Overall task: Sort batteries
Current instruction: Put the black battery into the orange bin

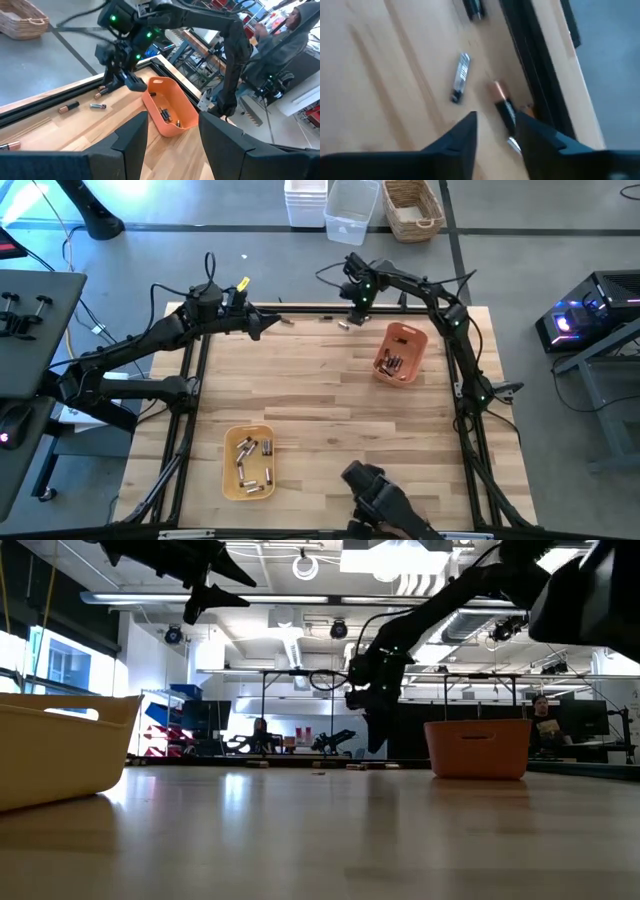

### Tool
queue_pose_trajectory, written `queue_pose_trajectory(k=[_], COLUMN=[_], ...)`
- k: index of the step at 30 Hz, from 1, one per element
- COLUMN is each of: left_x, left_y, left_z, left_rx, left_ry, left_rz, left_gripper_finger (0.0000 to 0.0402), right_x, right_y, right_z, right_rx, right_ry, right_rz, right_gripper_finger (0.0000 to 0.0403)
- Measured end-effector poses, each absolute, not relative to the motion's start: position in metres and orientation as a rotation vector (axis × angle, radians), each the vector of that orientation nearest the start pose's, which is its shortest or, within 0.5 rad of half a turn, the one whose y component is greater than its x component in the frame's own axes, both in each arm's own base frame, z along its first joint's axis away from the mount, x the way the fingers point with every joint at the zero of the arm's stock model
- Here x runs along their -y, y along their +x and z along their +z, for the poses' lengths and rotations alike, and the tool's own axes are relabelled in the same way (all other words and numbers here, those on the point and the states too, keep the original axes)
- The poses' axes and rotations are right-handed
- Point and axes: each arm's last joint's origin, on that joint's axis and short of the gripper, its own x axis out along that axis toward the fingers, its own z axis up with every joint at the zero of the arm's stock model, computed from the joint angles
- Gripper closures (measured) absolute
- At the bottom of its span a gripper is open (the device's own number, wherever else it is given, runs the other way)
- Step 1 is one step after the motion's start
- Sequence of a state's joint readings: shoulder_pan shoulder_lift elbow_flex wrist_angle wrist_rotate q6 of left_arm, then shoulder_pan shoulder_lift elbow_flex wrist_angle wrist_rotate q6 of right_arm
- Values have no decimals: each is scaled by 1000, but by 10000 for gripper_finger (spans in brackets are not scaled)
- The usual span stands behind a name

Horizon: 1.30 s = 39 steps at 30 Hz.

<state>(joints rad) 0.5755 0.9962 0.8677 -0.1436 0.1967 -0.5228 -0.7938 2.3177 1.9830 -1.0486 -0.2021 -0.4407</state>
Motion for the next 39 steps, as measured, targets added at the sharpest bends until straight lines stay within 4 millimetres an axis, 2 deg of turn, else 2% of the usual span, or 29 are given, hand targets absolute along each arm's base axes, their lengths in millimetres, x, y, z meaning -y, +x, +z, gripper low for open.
queue_pose_trajectory(k=[3, 6, 10, 14, 24, 26, 28, 32, 39], left_x=[-115, -116, -116, -116, -115, -115, -115, -115, -114], left_y=[187, 187, 187, 187, 186, 186, 185, 185, 186], left_z=[327, 327, 327, 326, 322, 322, 321, 321, 321], left_rx=[-149, -144, -141, -152, -194, -196, -203, -209, -223], left_ry=[-615, -610, -606, -610, -625, -626, -628, -627, -615], left_rz=[443, 469, 485, 488, 499, 499, 501, 502, 450], left_gripper_finger=[232, 232, 232, 232, 232, 232, 232, 232, 232], right_x=[327, 326, 324, 322, 323, 323, 322, 319, 312], right_y=[334, 340, 346, 346, 349, 350, 350, 352, 347], right_z=[169, 167, 167, 166, 127, 123, 122, 124, 153], right_rx=[-1318, -1274, -1281, -1297, -1397, -1412, -1418, -1429, -1396], right_ry=[204, 143, 42, 39, 46, 45, 54, 79, 114], right_rz=[-168, -145, -133, -118, -78, -85, -95, -134, -149], right_gripper_finger=[234, 217, 217, 219, 223, 237, 268, 371, 380])
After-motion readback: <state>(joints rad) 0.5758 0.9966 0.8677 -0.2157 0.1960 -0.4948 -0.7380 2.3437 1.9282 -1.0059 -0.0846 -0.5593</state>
